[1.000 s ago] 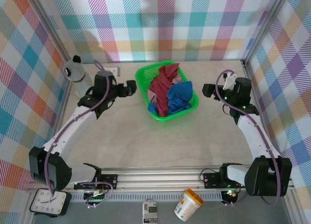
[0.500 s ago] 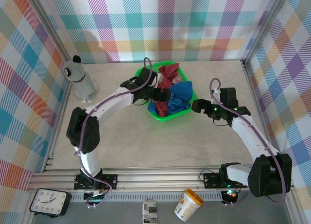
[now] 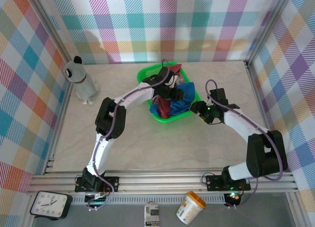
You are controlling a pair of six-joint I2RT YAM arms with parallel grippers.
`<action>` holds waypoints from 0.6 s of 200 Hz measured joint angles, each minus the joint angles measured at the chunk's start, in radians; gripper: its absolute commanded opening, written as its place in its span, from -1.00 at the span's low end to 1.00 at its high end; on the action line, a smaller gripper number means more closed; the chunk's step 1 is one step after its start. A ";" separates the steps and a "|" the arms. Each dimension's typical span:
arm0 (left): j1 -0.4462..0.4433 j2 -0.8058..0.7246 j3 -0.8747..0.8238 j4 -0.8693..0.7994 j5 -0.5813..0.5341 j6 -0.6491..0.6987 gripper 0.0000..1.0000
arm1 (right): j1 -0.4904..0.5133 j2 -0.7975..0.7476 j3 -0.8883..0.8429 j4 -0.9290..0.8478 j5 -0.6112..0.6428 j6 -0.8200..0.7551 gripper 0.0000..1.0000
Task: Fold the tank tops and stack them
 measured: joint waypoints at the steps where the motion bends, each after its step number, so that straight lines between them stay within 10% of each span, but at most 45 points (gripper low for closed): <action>1: 0.000 0.000 0.000 -0.002 0.000 -0.002 -0.39 | 0.000 0.001 0.001 0.000 0.002 0.002 0.16; 36: 0.000 0.004 0.016 -0.026 0.048 0.008 -1.00 | 0.013 0.010 0.007 0.021 0.035 0.096 -0.10; 120: 0.000 -0.080 0.124 -0.108 0.052 0.034 -1.00 | 0.014 0.078 0.067 0.036 0.075 0.246 -0.66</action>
